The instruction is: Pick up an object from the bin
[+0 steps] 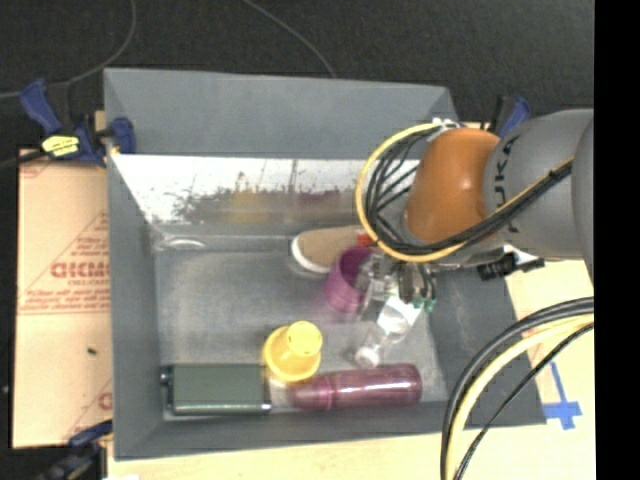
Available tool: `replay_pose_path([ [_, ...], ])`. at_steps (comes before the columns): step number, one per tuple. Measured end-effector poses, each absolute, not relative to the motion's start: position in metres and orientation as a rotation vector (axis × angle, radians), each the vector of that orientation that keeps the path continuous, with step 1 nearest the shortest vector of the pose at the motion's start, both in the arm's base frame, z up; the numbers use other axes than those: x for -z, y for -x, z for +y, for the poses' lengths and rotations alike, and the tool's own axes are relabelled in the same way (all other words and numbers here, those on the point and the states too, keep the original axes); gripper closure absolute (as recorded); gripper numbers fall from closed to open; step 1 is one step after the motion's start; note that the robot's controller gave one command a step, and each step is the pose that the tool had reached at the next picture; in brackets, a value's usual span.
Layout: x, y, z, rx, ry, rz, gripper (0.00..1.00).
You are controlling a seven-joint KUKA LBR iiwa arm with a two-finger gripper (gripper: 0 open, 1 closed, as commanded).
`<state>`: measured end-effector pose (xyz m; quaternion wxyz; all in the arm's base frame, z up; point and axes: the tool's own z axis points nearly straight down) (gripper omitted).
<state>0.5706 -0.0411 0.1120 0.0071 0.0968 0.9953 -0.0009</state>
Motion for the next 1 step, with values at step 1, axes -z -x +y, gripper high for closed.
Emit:
replay_pose_path([
  [1, -0.2071, -0.5763, -0.0446, 0.002, -0.269, 3.115, 1.0],
])
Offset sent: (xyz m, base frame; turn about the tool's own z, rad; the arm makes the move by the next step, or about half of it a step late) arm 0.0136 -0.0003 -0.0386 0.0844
